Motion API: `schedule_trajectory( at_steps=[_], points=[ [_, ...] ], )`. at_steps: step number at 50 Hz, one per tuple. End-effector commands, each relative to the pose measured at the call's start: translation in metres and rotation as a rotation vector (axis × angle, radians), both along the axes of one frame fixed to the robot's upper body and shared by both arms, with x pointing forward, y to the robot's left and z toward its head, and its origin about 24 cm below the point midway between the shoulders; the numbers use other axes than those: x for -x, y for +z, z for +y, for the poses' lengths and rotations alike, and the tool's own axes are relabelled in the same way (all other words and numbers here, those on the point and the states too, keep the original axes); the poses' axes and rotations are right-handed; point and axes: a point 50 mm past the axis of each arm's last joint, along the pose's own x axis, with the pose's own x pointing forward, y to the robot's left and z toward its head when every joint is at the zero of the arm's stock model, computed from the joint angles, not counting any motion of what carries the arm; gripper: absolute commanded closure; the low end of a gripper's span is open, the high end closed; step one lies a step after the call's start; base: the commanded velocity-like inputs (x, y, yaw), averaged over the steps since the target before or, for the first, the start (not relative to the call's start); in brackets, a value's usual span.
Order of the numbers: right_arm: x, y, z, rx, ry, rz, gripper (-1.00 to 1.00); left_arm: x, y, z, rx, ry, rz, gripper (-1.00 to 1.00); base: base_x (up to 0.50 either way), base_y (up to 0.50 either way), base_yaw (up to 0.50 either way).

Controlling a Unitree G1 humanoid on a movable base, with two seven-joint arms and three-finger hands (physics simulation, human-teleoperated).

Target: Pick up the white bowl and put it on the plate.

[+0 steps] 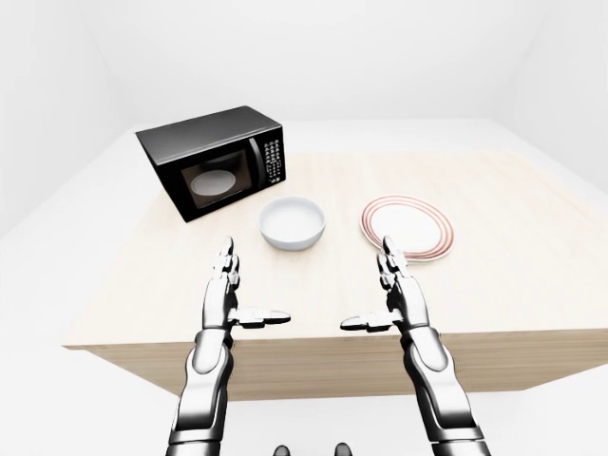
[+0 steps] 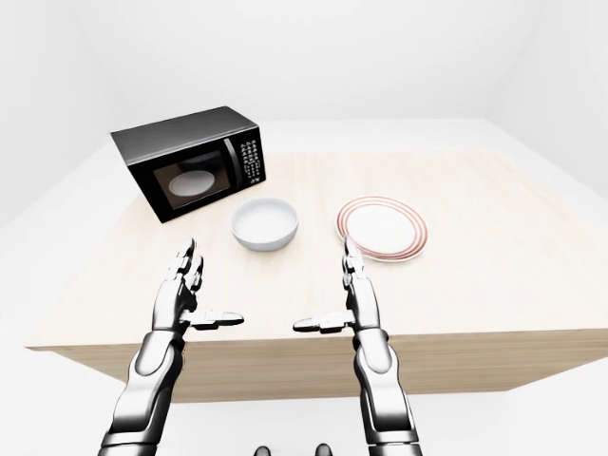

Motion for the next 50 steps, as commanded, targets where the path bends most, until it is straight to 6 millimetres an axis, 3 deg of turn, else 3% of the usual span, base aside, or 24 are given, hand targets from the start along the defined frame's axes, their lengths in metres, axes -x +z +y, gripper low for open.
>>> schedule_trajectory(
  at_steps=[1,31,50],
  points=[
    [-0.0004,-0.0016,0.0008,-0.001,0.003,0.002,-1.0,0.0,0.0,0.0,0.0,0.0,0.0,-1.0,0.0,0.36,0.0],
    [0.0008,-0.0007,0.0038,0.013,0.016,0.008,-1.0,0.0,0.0,0.0,0.0,0.0,0.0,-1.0,0.0,0.06,0.0],
    [0.0007,-0.0037,0.0068,0.016,0.027,0.007,-1.0,0.0,0.0,0.0,0.0,0.0,0.0,-1.0,0.22,0.01,0.0]
  ],
)
